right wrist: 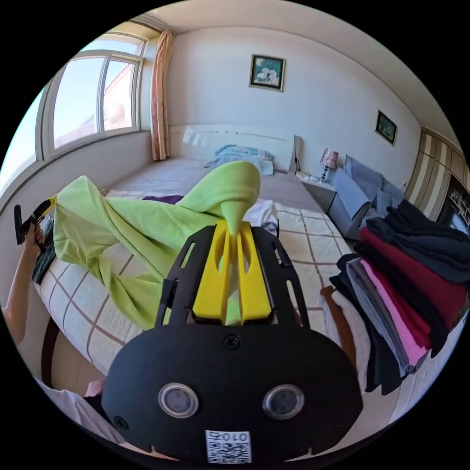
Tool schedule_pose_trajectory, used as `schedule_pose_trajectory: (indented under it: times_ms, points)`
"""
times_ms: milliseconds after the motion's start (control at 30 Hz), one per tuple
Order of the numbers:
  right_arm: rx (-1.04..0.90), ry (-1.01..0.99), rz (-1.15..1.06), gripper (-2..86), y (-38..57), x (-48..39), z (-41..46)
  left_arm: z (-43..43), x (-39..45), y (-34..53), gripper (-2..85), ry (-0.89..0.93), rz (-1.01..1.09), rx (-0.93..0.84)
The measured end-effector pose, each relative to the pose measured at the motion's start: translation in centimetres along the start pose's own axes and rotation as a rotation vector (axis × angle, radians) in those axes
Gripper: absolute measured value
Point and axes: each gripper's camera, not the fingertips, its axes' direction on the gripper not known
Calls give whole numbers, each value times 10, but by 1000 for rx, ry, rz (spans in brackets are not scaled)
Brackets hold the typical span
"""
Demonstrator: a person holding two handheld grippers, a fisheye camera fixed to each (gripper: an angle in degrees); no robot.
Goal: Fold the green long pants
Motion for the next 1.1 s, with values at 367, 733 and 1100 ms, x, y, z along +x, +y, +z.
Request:
schedule_pose_trajectory:
  times_ms: [367,733,1100]
  points:
    - [-457,-287,161,44,192,47,-9,-126,-5,267,58,149,-306,-496]
    - [-317,-336,275,143,167,34,-51,-62,13,164,136,7,-189,-575]
    - [-667,117,-101,78,116,-74,37,20,44,159,85,-294,-87,-778]
